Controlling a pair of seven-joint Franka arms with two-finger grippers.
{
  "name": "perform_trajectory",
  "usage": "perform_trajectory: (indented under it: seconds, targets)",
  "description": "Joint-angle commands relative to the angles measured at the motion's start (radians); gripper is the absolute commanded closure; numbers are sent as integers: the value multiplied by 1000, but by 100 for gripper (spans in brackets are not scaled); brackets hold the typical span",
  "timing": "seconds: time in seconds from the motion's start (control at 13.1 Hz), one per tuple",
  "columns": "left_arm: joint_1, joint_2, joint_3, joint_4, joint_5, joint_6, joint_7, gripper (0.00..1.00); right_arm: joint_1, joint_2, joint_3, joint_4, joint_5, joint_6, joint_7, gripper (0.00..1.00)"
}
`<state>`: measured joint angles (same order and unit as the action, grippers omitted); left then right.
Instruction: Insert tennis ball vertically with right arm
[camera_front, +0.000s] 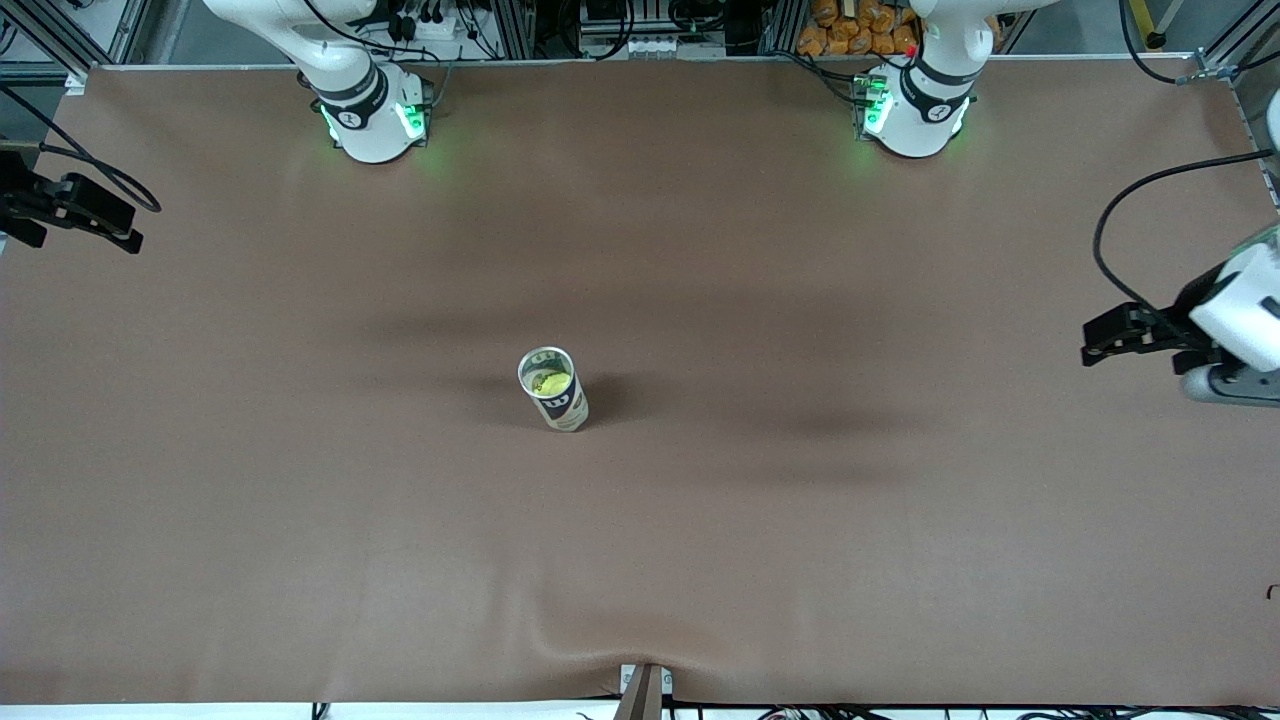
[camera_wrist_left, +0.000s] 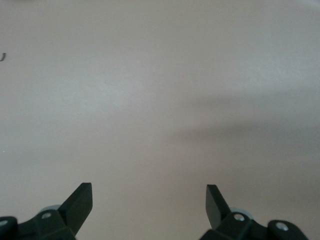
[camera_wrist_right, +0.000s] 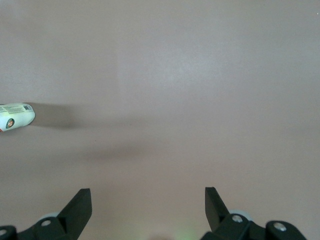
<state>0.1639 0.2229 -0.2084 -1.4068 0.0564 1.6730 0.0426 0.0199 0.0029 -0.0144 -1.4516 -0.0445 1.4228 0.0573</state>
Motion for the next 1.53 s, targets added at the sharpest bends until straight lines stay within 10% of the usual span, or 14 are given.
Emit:
perform_trajectory:
  seconds: [0.0,0.84,1.0,1.46]
  targets:
    - [29,-20,-14,31,-12,-27,5,0,-18,6,17,19,0,-13,-11,0]
    - [-4,-157,51,6,-20,-128,8,0,-18,6,16,19,0,-15,-10,0]
    - [-128,-181,179,-50,-32,-128,2,0,-18,6,16,19,-1,-15,-10,0]
    - [-158,-328,173,-239,-55,-99,-13,0,-18,6,16,19,0,-15,-10,0]
